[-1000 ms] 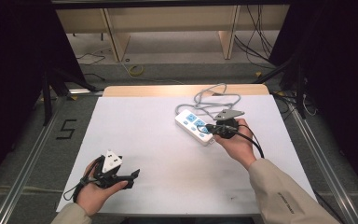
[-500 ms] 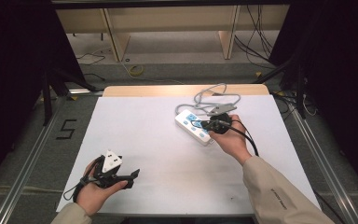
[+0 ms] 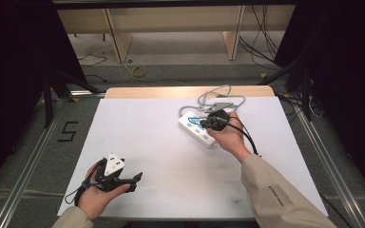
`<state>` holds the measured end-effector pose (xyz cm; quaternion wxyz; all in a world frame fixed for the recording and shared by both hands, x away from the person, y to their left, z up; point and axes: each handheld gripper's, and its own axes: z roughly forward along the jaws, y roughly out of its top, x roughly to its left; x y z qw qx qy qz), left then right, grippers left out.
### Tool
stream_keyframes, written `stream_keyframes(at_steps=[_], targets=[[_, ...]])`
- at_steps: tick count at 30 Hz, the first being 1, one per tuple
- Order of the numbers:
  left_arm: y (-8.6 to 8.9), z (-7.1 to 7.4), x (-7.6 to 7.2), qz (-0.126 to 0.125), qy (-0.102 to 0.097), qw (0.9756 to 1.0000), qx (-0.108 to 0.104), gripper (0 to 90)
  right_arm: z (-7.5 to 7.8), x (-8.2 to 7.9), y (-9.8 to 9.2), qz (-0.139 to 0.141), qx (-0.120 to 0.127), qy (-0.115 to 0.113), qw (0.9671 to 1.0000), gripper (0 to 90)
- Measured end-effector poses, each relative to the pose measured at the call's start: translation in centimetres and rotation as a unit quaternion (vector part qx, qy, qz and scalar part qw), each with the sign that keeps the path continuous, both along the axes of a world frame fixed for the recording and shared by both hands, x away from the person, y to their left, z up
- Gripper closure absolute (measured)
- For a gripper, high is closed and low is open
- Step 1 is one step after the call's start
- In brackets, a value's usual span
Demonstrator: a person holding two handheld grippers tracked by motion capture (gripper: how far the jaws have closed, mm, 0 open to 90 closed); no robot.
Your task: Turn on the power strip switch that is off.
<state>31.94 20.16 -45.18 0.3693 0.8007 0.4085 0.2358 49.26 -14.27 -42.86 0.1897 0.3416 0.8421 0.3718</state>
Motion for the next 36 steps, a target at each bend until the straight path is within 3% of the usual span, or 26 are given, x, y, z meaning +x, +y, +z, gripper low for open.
stream_keyframes(at_steps=[36], targets=[[-0.1, 0.0, 0.1, -0.003, -0.002, 1.0000, 0.000, 20.3, -0.5, 1.8, 1.6, 0.000, -0.005, 0.015, 0.9999, 90.0]])
